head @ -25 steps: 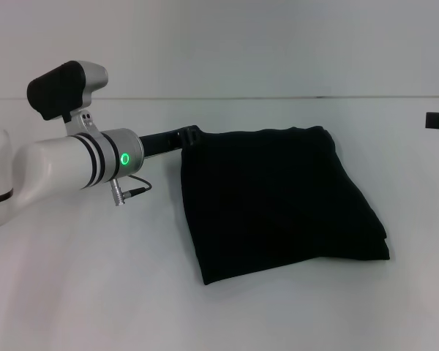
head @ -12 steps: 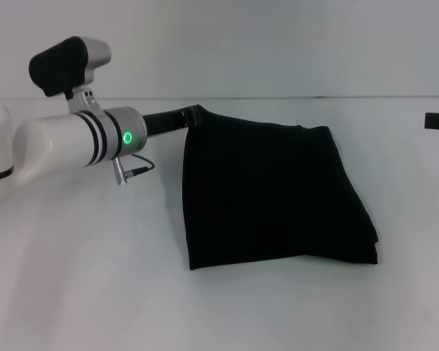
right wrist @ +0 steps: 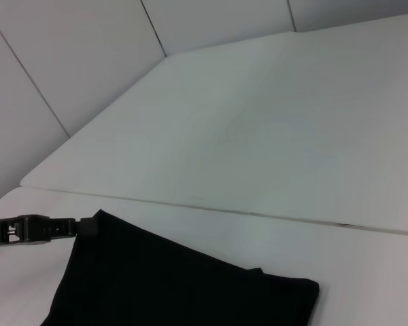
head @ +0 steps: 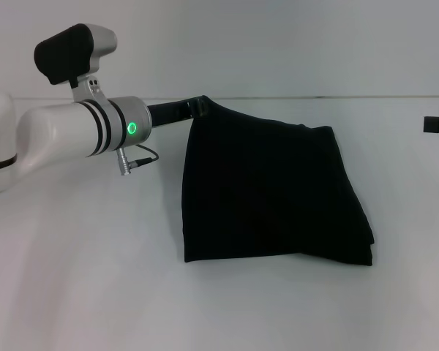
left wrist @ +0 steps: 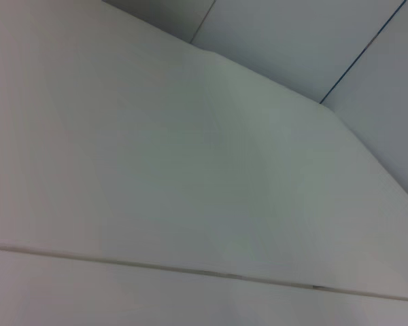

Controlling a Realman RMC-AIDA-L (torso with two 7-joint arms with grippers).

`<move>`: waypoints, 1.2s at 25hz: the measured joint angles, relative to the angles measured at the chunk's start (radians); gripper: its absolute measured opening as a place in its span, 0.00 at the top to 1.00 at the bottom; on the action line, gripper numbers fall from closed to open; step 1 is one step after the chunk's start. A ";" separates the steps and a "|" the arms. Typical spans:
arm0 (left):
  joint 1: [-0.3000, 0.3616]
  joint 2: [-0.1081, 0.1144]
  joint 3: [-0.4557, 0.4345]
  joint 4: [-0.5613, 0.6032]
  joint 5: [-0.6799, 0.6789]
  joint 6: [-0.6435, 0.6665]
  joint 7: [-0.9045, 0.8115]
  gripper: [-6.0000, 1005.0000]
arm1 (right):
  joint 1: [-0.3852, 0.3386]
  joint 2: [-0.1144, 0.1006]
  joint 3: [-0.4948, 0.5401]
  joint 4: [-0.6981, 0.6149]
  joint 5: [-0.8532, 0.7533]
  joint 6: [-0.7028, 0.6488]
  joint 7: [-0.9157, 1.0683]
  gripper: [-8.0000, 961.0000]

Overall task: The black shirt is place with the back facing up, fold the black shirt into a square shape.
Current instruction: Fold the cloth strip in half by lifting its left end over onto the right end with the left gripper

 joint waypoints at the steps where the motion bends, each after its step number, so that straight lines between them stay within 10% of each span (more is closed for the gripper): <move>1: -0.002 0.000 0.000 0.000 0.000 0.000 0.000 0.89 | 0.000 0.001 0.000 0.000 0.000 0.000 -0.002 0.07; 16: 0.074 0.007 -0.009 0.136 0.000 0.032 -0.028 0.78 | 0.015 0.014 -0.001 -0.001 0.006 0.028 -0.031 0.07; 30: 0.255 -0.008 0.007 0.513 0.011 0.828 0.297 0.36 | 0.042 0.043 -0.039 -0.024 0.008 -0.155 -0.297 0.07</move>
